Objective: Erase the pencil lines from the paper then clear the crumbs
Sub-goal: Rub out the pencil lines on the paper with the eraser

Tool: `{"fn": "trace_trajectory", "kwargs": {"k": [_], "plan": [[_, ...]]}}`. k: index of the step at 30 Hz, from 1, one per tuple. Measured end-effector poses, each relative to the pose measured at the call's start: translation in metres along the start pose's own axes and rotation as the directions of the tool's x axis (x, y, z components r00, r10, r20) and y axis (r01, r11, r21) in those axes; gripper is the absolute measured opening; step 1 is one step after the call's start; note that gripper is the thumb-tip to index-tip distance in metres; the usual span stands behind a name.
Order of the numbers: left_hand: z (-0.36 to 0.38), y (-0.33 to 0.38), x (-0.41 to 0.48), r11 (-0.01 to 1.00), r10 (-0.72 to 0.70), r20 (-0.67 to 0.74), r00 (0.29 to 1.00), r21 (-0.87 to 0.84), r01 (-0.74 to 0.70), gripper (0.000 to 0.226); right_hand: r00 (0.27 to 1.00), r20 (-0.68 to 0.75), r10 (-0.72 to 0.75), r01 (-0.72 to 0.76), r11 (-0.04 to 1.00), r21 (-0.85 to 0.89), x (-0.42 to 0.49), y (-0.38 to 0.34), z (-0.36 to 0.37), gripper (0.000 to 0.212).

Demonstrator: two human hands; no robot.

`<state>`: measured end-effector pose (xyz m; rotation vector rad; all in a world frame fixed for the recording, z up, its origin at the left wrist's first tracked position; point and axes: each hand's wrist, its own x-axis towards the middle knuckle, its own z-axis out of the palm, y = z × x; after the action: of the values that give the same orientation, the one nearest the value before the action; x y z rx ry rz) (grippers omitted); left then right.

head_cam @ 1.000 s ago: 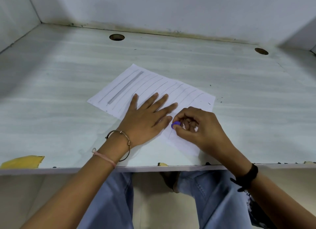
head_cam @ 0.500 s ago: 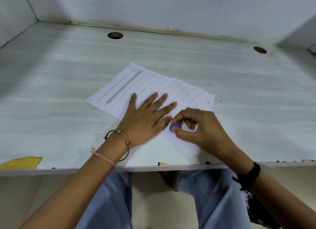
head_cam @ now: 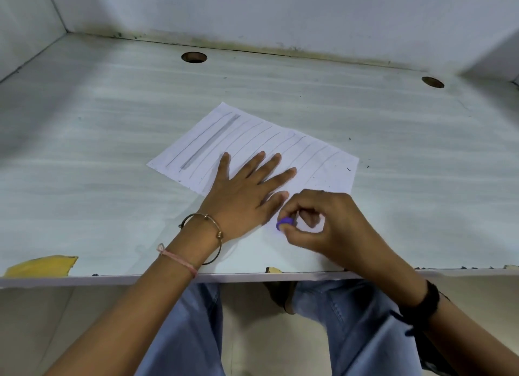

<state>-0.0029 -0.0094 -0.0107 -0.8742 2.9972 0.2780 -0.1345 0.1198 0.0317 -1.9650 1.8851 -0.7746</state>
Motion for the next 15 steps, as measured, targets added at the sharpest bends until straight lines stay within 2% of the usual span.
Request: {"fn": "trace_trajectory", "kwargs": {"k": [2, 4, 6, 10, 11, 15], "plan": [[0.0, 0.0, 0.0, 1.0, -0.002, -0.004, 1.0, -0.014, 0.002, 0.056, 1.0, 0.007, 0.022, -0.022, 1.0, 0.022, 0.004, 0.006, -0.005, 0.009], [0.002, 0.0, 0.0, 0.999, -0.014, -0.004, 1.0, -0.034, 0.013, 0.052, 0.986, -0.135, 0.093, -0.093, 0.996, 0.009, 0.014, 0.019, -0.011, 0.01], [0.002, 0.001, 0.0, 0.999, -0.018, -0.004, 1.0, -0.035, 0.018, 0.051, 0.974, -0.195, 0.114, -0.118, 0.993, -0.008, 0.017, 0.02, -0.009, 0.01], [0.001, 0.0, -0.001, 1.0, 0.008, -0.003, 1.0, -0.027, -0.008, 0.063, 1.0, -0.007, -0.019, 0.019, 1.0, -0.024, 0.0, -0.001, 0.002, 0.01], [0.0, -0.001, -0.001, 1.0, 0.003, -0.003, 1.0, -0.028, -0.003, 0.061, 1.0, -0.005, -0.016, 0.016, 1.0, -0.025, 0.002, 0.003, -0.001, 0.011], [0.002, 0.001, 0.0, 1.0, -0.011, -0.013, 1.0, -0.021, 0.011, 0.051, 0.973, -0.191, 0.132, -0.133, 0.991, 0.004, 0.019, 0.027, -0.013, 0.01]]}}
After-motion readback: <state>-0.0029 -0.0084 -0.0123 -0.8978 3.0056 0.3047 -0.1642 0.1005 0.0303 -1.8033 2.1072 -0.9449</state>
